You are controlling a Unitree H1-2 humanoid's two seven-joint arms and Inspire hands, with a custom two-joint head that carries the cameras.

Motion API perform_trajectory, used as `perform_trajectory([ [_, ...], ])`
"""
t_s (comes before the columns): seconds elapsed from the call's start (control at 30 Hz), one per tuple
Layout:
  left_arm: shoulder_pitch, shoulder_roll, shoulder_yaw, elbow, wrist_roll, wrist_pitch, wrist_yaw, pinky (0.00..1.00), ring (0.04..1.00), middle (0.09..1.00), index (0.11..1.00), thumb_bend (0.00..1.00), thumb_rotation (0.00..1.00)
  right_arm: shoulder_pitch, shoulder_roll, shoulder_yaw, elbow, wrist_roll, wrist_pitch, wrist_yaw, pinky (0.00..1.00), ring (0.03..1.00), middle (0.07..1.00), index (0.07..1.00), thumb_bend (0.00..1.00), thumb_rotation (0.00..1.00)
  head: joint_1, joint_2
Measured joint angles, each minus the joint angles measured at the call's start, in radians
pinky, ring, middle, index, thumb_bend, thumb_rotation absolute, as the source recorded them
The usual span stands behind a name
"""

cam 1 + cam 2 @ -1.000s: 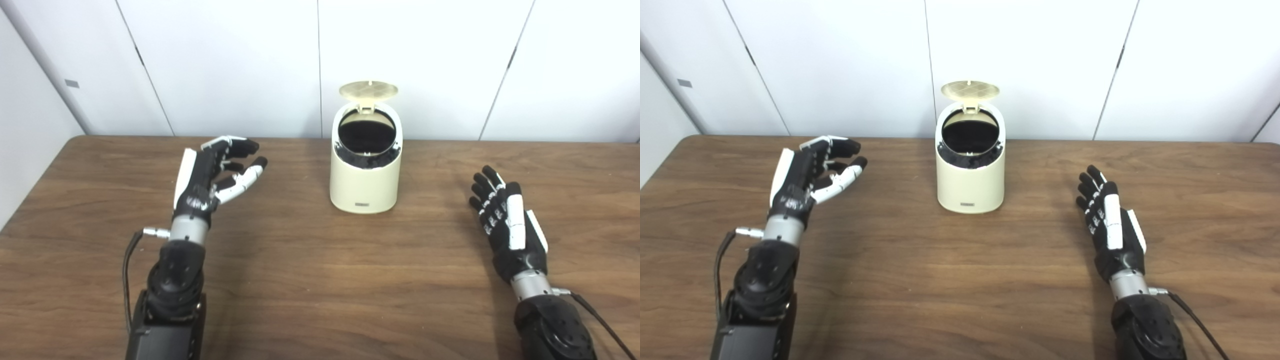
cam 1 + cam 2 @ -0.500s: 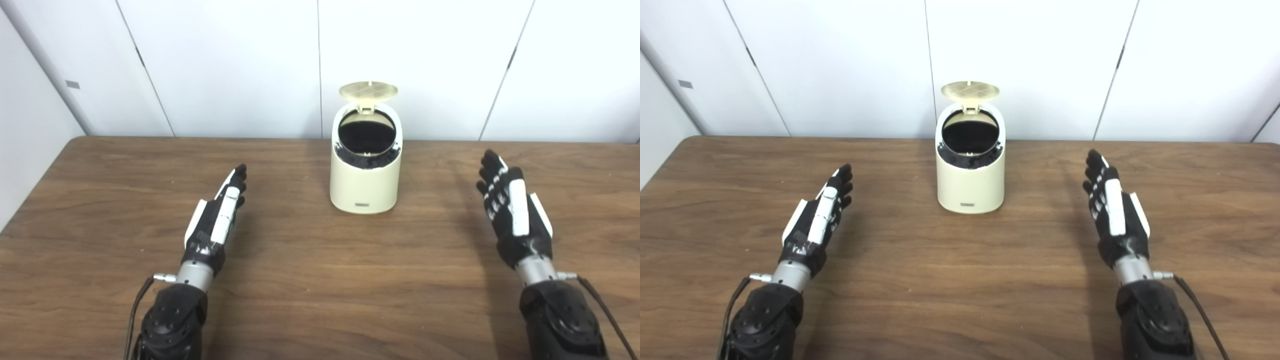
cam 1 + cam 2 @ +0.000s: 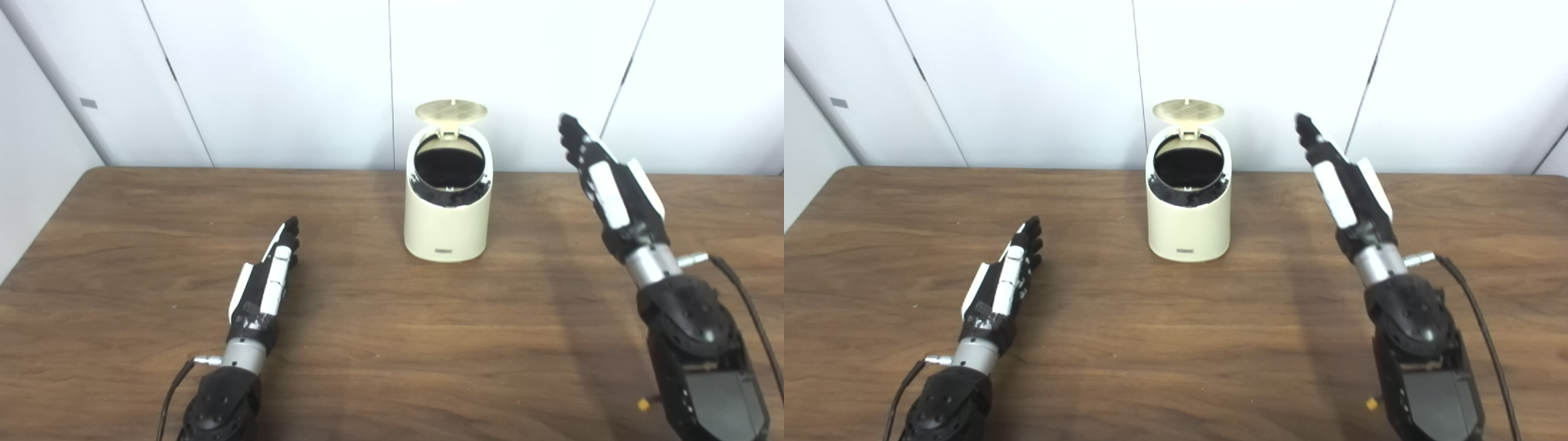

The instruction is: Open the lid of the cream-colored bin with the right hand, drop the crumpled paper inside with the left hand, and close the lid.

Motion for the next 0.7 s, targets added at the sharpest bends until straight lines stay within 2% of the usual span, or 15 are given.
perform_trajectory([
  [0.17, 0.000, 0.001, -0.001, 0.017, -0.007, -0.021, 0.005, 1.00, 1.000, 1.000, 1.000, 0.51, 1.00, -0.054, -0.001, 0.057, -0.016, -0.101, 0.018, 0.000, 0.91, 0.947, 0.956, 0.929, 0.61, 1.00, -0.003, -0.025],
  [0.23, 0.000, 0.004, -0.004, 0.018, -0.012, -0.023, 0.004, 1.00, 1.000, 1.000, 1.000, 0.50, 1.00, -0.070, -0.006, 0.091, -0.016, -0.159, 0.022, 0.001, 0.87, 0.935, 0.952, 0.927, 0.61, 1.00, -0.011, -0.052],
  [0.33, 0.001, 0.010, -0.011, 0.025, -0.016, -0.037, 0.002, 1.00, 1.000, 1.000, 1.000, 0.47, 1.00, -0.100, -0.007, 0.121, -0.011, -0.215, 0.022, 0.012, 0.85, 0.924, 0.950, 0.927, 0.60, 1.00, -0.011, -0.071],
  [0.5, 0.003, 0.013, -0.016, 0.058, -0.037, -0.075, -0.009, 1.00, 1.000, 1.000, 1.000, 0.42, 1.00, -0.155, -0.007, 0.144, 0.002, -0.258, 0.017, 0.033, 0.84, 0.913, 0.941, 0.929, 0.55, 1.00, -0.012, -0.083],
  [0.53, 0.004, 0.013, -0.016, 0.064, -0.040, -0.084, -0.013, 1.00, 1.000, 1.000, 1.000, 0.43, 0.99, -0.164, -0.007, 0.149, 0.006, -0.266, 0.014, 0.035, 0.84, 0.911, 0.941, 0.929, 0.55, 1.00, -0.017, -0.095],
  [0.7, 0.004, 0.011, -0.016, 0.086, -0.051, -0.116, -0.013, 1.00, 1.000, 1.000, 1.000, 0.44, 0.99, -0.195, -0.004, 0.155, 0.038, -0.274, 0.005, 0.040, 0.85, 0.925, 0.949, 0.928, 0.54, 1.00, -0.023, -0.106],
])
